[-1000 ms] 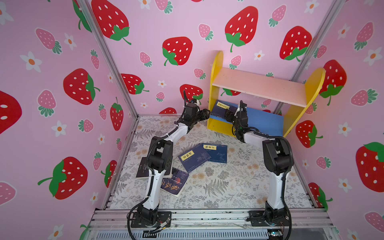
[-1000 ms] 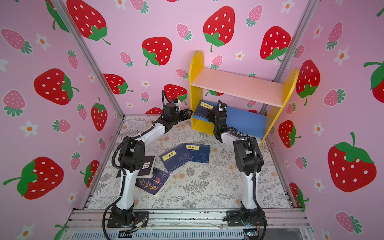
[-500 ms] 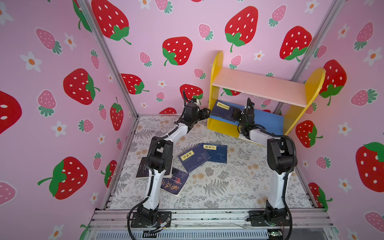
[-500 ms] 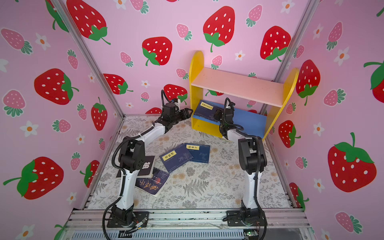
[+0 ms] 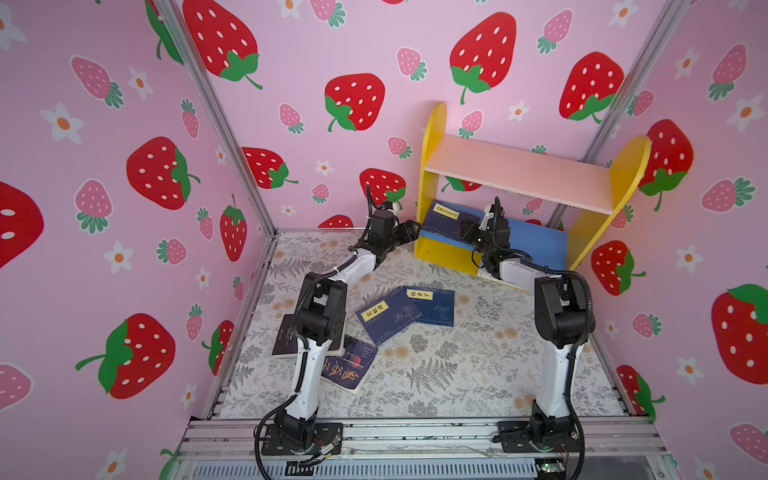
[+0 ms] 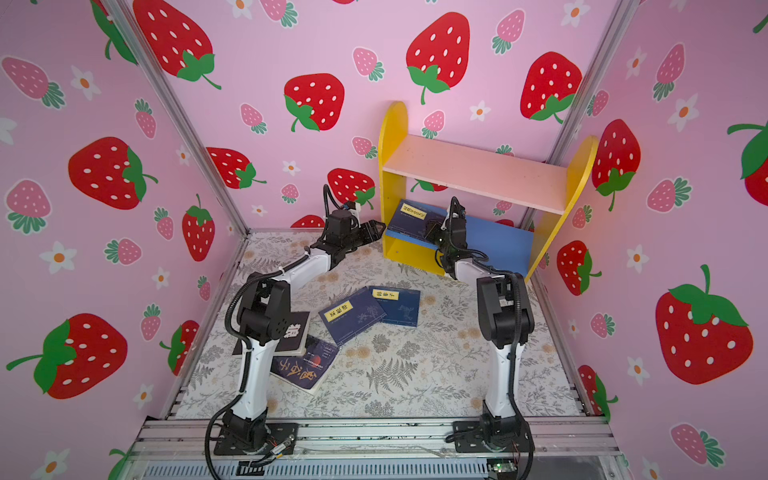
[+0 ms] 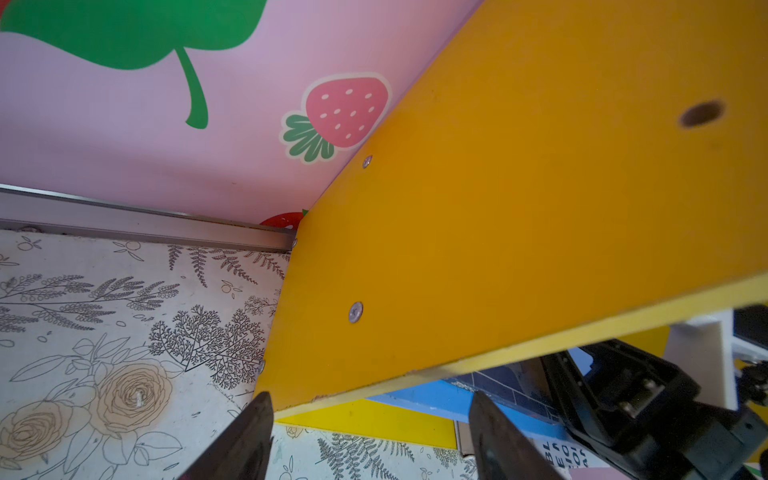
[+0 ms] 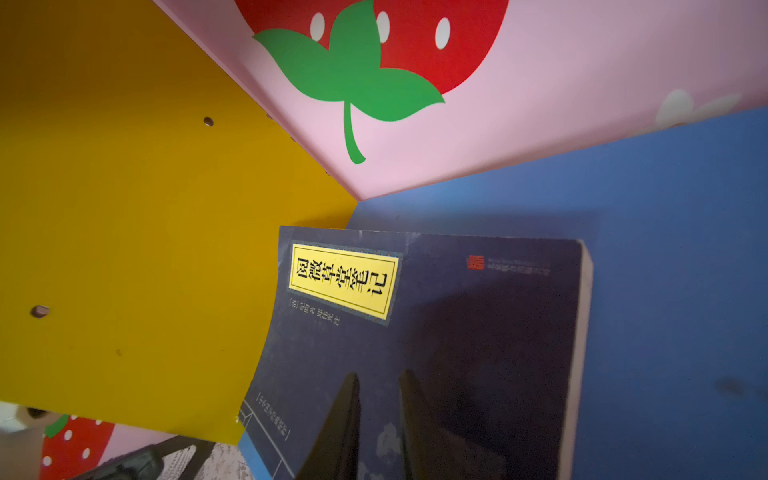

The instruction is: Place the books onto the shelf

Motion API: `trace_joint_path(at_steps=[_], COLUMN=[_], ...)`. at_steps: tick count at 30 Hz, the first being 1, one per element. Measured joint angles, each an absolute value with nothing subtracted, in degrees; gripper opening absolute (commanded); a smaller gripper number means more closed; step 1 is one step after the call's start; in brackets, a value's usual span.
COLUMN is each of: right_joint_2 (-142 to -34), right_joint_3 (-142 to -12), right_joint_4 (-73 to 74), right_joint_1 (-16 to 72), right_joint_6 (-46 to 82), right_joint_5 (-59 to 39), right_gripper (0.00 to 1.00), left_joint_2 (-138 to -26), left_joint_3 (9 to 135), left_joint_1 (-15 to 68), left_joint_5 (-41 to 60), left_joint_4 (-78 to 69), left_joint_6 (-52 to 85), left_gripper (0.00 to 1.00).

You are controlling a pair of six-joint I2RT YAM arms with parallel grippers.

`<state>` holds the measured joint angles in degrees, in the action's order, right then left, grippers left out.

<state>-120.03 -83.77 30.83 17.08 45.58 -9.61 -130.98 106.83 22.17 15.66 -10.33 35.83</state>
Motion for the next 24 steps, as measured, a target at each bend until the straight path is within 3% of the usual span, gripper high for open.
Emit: trace_joint_path(at_steps=[6,10,14,21,24], right_joint_2=[-119.9,-119.0,-115.5,-109.9,-110.1], right_joint_3=[-83.2,-82.1,-77.6,-74.8,-76.7], right_joint_4=[31.9,32.0,30.8,24.9,20.3], right_joint_1=[17.1,16.8,16.4,14.7,14.2], right_joint_6=[46.7,46.9,46.6,42.7,41.2], right_joint_5=[-11.6,-12.7,-11.8,-4.5,-2.7], right_gripper=[0.09,0.20,0.37,0.55,0.58], left_joint_2=[-130.9,-130.9,-130.2,-129.4,-129.1], left_joint_3=[105.8,105.4,104.1,103.6,103.6], left_joint_1=[22.1,22.1,22.1,22.1,22.1], left_joint_5=[15.7,16.2,16.5,16.8,17.0], left_joint_4=[-10.6,-10.6,-11.1,-11.7,-11.8], left_joint_6=[36.1,36.1,36.2,36.2,36.3], left_gripper=[0.75,0.75,0.75,0.75,0.75])
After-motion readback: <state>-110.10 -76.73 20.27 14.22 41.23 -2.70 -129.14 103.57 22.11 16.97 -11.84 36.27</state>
